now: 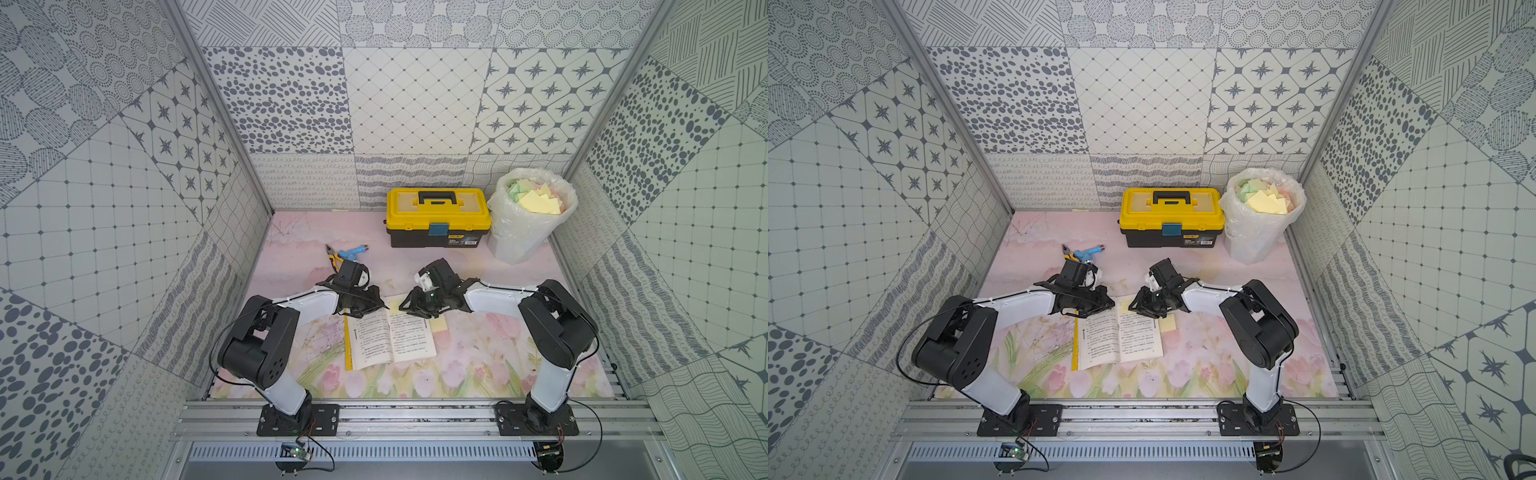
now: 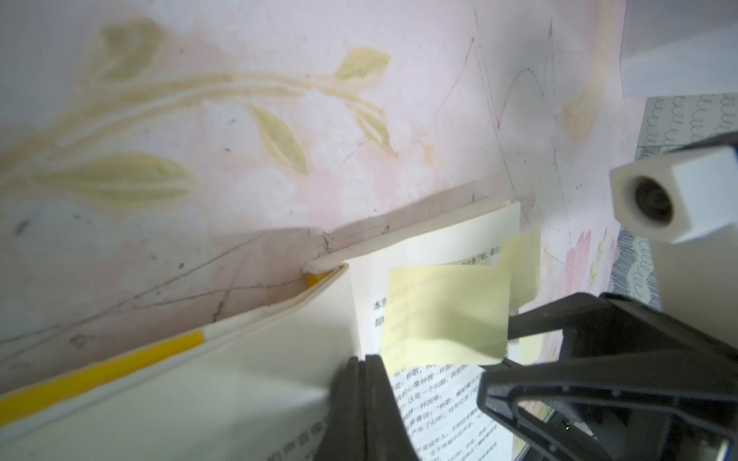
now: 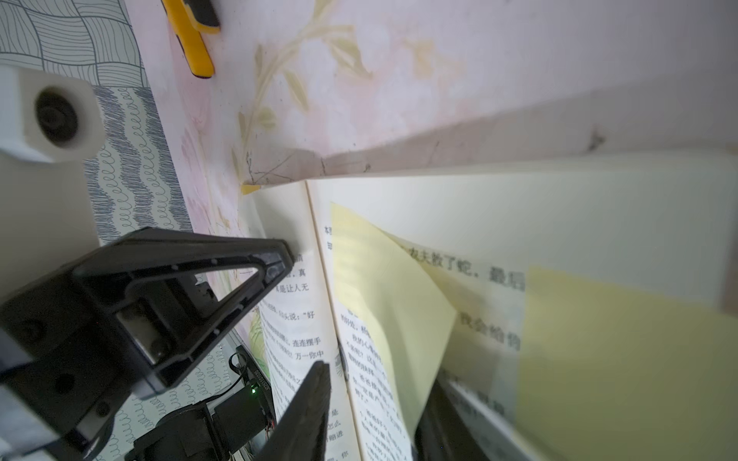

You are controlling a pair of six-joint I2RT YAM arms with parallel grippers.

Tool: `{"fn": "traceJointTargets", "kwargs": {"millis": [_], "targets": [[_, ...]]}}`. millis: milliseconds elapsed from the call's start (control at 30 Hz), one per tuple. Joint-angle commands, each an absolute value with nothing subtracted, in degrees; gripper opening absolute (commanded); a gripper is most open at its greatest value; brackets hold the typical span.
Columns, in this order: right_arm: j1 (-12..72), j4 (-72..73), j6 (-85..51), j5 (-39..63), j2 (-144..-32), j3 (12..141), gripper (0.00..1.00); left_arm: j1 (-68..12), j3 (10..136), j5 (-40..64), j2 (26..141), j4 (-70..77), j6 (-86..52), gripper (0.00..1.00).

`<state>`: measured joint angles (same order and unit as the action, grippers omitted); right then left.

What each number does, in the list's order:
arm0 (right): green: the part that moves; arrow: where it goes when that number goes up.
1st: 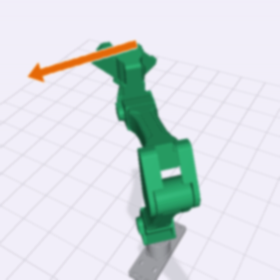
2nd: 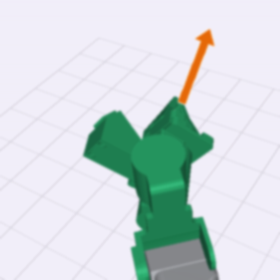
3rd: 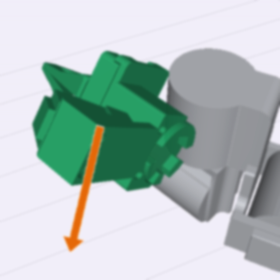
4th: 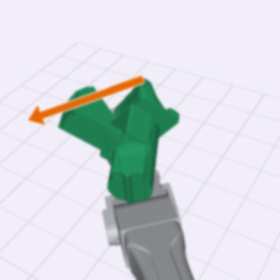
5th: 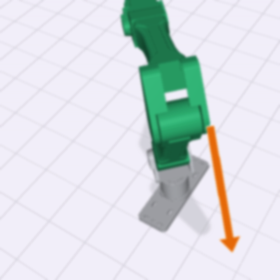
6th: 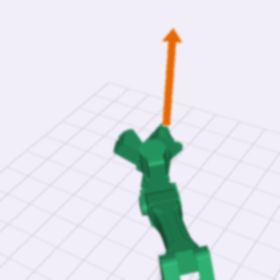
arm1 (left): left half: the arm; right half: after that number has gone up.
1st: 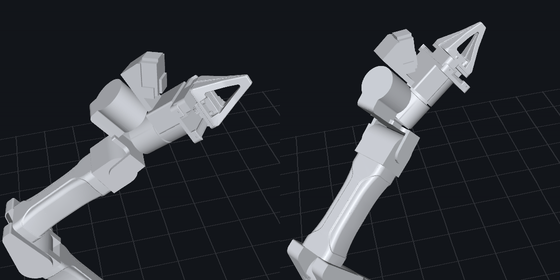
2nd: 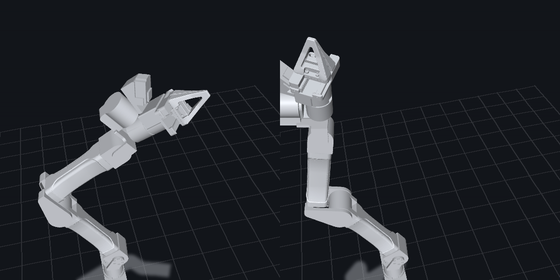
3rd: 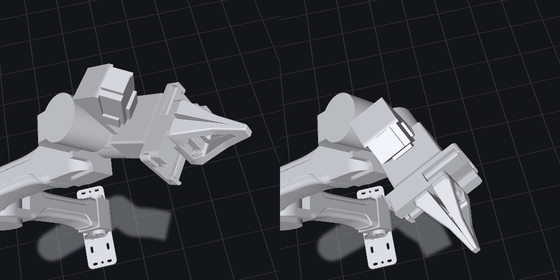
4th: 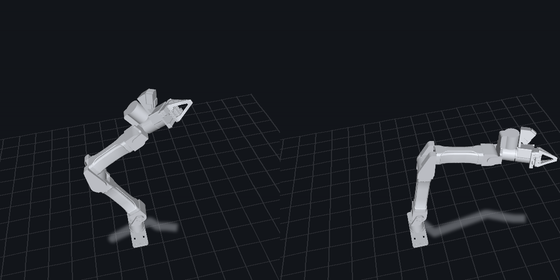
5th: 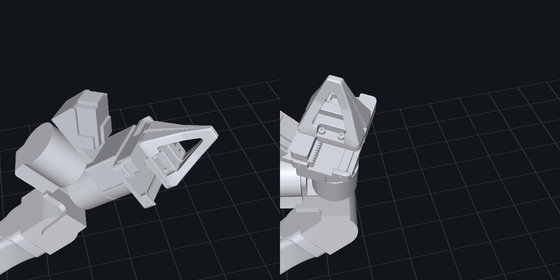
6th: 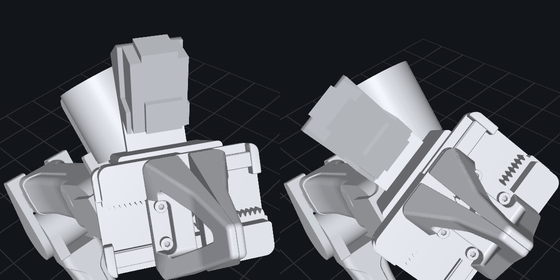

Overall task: Peel off the used sticky note
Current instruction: Tear off the note from the book.

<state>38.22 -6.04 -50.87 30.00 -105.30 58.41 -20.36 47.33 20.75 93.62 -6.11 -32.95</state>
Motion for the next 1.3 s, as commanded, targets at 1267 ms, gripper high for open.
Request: {"fn": "traceJointTargets", "kwargs": {"millis": [1267], "targets": [[38.1,-0.2,-55.4,33.6,-106.4,59.8,0.0,-28.7,46.2,6.5,92.0,-18.8,-19.8,0.0]]}}
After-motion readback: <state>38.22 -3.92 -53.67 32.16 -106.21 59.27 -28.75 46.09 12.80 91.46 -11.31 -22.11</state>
